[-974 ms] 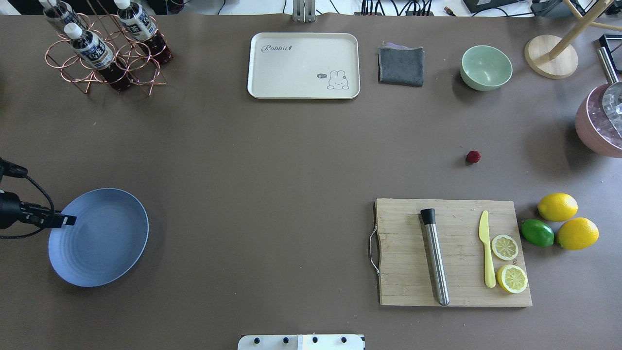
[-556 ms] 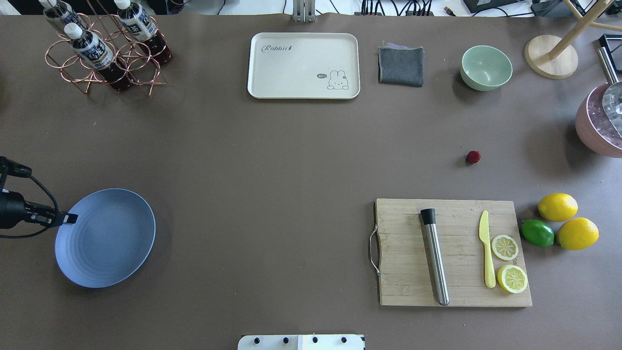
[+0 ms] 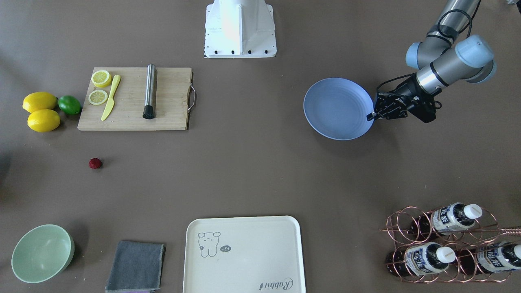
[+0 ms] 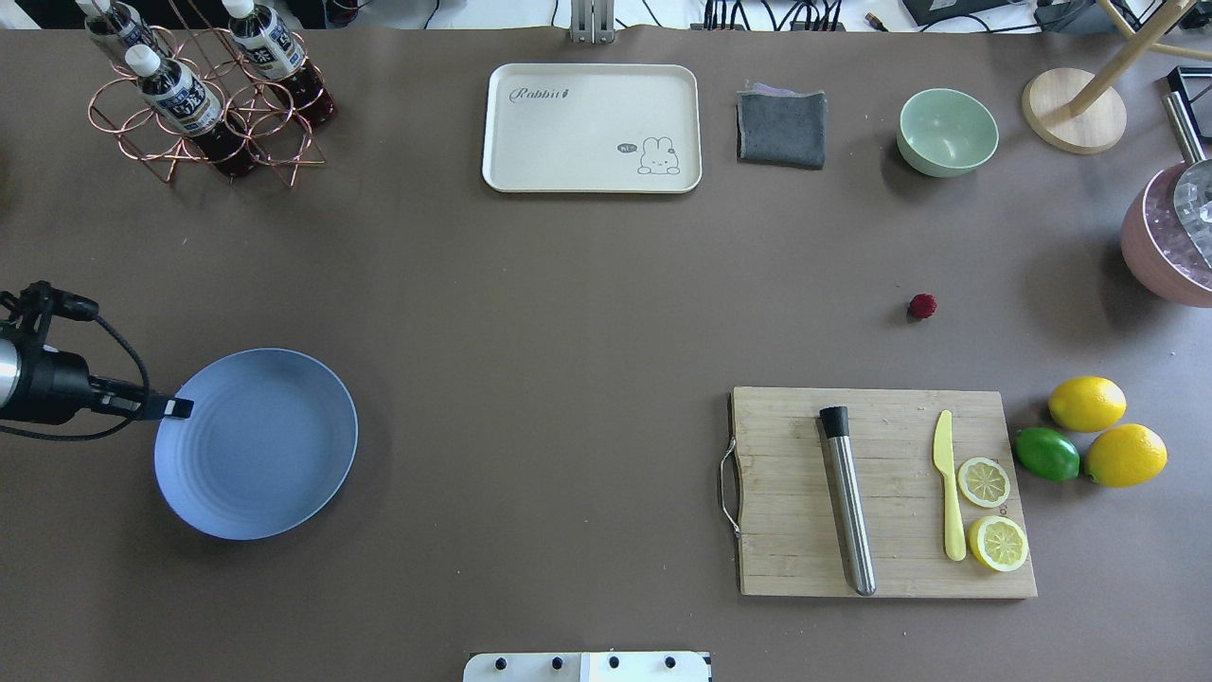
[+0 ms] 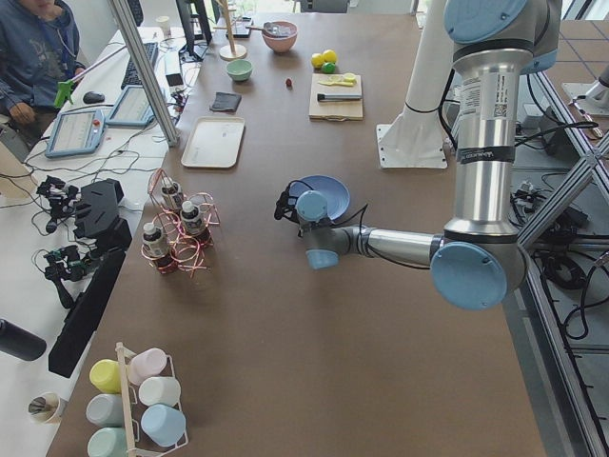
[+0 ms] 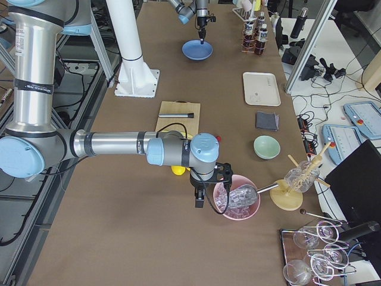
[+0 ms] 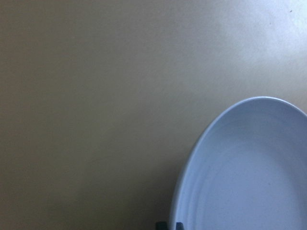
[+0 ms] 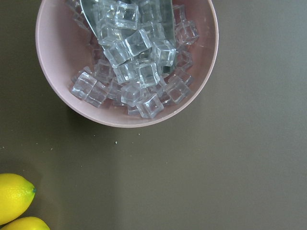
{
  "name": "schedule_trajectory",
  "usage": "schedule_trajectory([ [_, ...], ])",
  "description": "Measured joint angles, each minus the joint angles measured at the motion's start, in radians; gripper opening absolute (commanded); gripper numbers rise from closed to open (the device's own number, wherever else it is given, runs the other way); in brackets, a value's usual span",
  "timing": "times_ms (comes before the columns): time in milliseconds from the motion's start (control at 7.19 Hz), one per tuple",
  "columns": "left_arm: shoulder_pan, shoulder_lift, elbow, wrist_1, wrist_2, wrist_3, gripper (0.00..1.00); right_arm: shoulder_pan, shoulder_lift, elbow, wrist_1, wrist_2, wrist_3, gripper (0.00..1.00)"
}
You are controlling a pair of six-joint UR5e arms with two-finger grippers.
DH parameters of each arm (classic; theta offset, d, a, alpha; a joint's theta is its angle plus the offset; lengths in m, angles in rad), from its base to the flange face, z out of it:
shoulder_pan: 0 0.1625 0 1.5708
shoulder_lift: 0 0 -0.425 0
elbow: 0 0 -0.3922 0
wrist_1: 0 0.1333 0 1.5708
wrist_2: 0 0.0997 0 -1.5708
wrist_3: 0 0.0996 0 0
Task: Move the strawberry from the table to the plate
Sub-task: 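Push the blue plate with the left gripper toward the table's middle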
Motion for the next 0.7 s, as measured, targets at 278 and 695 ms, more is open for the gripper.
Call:
schedule_trajectory([
  [278,0.082,-0.197,0.019,0.162,0.099,-0.072,0.0,0.0,-0.001,-0.003,0.0,0.007,0.001,1.0],
  [695,0.209,-0.391,0.127,0.249,0.304,-0.141,0.0,0.0,0.0,-0.005,0.0,0.015,0.0,1.0],
])
